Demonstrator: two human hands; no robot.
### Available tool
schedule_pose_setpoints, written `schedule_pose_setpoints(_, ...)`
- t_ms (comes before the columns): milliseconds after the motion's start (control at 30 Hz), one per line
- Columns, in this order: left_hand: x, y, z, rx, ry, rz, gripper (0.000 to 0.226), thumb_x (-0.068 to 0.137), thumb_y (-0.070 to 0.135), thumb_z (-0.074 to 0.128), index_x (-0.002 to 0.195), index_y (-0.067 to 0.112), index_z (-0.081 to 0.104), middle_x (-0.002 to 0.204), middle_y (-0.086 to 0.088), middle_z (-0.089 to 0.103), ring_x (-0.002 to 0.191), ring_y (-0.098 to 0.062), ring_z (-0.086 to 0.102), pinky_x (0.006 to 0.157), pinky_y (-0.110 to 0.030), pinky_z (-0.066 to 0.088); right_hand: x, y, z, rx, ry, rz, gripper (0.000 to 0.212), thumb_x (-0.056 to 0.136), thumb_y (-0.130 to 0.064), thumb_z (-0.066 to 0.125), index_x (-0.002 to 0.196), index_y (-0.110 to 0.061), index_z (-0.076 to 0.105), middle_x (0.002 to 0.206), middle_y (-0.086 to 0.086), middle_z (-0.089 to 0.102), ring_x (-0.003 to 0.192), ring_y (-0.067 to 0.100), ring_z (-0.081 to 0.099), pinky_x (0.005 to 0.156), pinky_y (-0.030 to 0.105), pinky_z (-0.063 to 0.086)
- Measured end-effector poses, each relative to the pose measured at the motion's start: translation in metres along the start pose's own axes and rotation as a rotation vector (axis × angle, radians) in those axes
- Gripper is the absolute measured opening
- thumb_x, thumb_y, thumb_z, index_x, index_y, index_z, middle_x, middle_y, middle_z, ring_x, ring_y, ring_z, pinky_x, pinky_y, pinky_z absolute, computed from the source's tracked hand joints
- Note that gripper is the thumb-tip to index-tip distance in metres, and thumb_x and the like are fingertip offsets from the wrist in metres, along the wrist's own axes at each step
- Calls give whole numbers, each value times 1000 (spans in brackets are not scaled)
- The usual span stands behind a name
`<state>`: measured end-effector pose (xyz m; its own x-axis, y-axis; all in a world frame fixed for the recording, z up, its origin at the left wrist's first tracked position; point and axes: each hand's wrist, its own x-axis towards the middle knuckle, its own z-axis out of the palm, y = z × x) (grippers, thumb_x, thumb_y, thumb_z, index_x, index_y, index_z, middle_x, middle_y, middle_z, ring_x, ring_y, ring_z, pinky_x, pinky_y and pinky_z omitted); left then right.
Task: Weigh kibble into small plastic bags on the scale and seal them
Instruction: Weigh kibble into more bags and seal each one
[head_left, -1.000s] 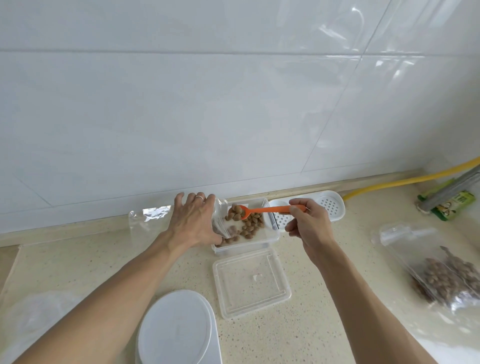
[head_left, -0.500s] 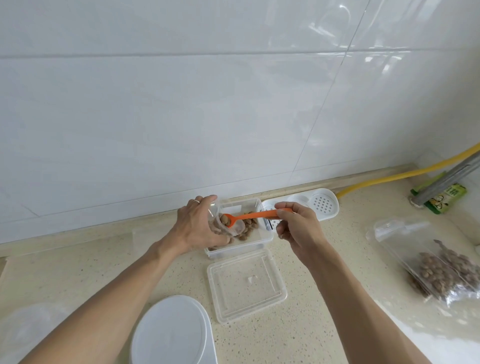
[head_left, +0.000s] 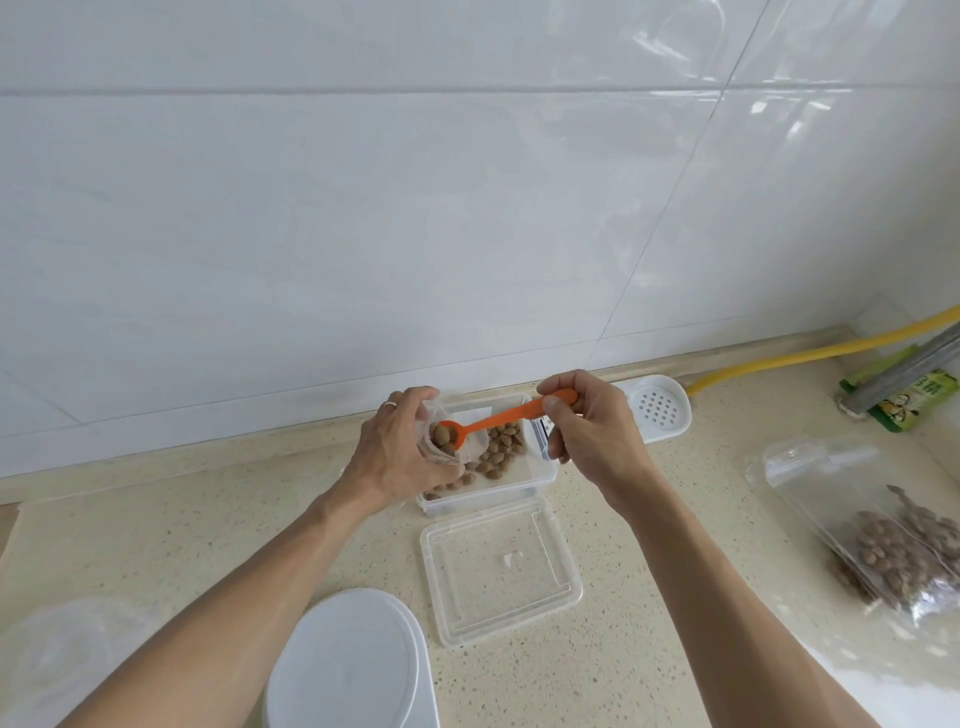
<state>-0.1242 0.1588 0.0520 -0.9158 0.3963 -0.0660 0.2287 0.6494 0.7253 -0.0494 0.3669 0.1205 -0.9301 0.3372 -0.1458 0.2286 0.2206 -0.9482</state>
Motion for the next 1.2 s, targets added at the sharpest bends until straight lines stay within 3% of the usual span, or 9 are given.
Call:
schedule_pose_setpoints(100, 0, -1, 0, 4, 58, 21, 82, 62, 32, 85, 130, 27, 41, 112, 7, 46, 109, -9, 47, 94, -32, 40, -2, -8, 4, -154, 70, -95, 17, 97, -6, 51, 97, -18, 62, 76, 0, 66, 53, 23, 59, 53, 34, 53)
schedule_pose_setpoints(200, -1, 2, 0, 28, 73, 50, 82, 61, 31, 84, 130, 26, 41, 112, 8, 45, 109, -9, 47, 91, -30, 42, -7, -13, 14, -248, -13, -155, 17, 97, -9, 51, 97, -21, 62, 66, -10, 63, 64, 32, 64, 60, 42, 55)
schedule_pose_setpoints(300, -2, 7, 2, 37, 63, 60, 83, 60, 30, 83, 131, 27, 39, 109, 8, 43, 105, -9, 47, 91, -35, 45, -11, -14, 21, -264, -96, -188, 17, 98, -9, 51, 96, -22, 62, 73, -2, 66, 65, 32, 64, 61, 48, 55)
schedule_pose_setpoints(467, -1, -2, -3, 93, 107, 19, 82, 66, 29, 81, 135, 24, 37, 112, 7, 43, 108, -16, 48, 94, -34, 42, -14, -14, 17, -303, 1, -323, 14, 97, -10, 52, 97, -20, 63, 62, 7, 60, 59, 34, 57, 55, 40, 44)
schedule_pose_setpoints(600, -6, -9, -3, 104, 109, -33, 88, 67, 33, 82, 139, 24, 32, 123, 2, 45, 114, -16, 49, 94, -35, 46, -18, -13, 21, -364, -34, -397, 16, 98, -13, 51, 96, -24, 62, 61, 11, 59, 58, 31, 56, 57, 42, 45)
schedule_pose_setpoints(800, -10, -12, 0, 98, 116, -57, 89, 69, 35, 81, 140, 23, 28, 134, -1, 44, 123, -16, 47, 97, -39, 46, -23, -8, 24, -357, 9, -422, 14, 97, -14, 54, 98, -22, 65, 65, 4, 62, 59, 28, 59, 58, 42, 49)
schedule_pose_setpoints(933, -13, -14, -2, 137, 140, -63, 88, 69, 36, 82, 139, 22, 30, 130, -2, 46, 119, -18, 50, 94, -37, 45, -17, -4, 19, -275, 234, -372, 15, 97, -8, 52, 98, -17, 65, 64, 1, 63, 44, 21, 50, 41, 38, 40)
schedule_pose_setpoints(1033, -20, -24, -6, 152, 147, -63, 86, 68, 37, 83, 136, 23, 32, 122, -1, 47, 115, -19, 51, 91, -38, 45, -9, 19, 12, -460, 331, -313, 17, 97, -9, 50, 99, -11, 66, 60, -5, 60, 39, 7, 41, 41, 28, 34)
schedule_pose_setpoints(1200, -32, -36, -6, 184, 100, -1, 90, 65, 36, 85, 137, 20, 34, 119, -5, 49, 112, -24, 53, 88, -38, 46, -7, 67, 18, -683, 296, -160, 17, 100, -13, 48, 101, -13, 65, 63, 0, 62, 46, 15, 50, 45, 28, 37)
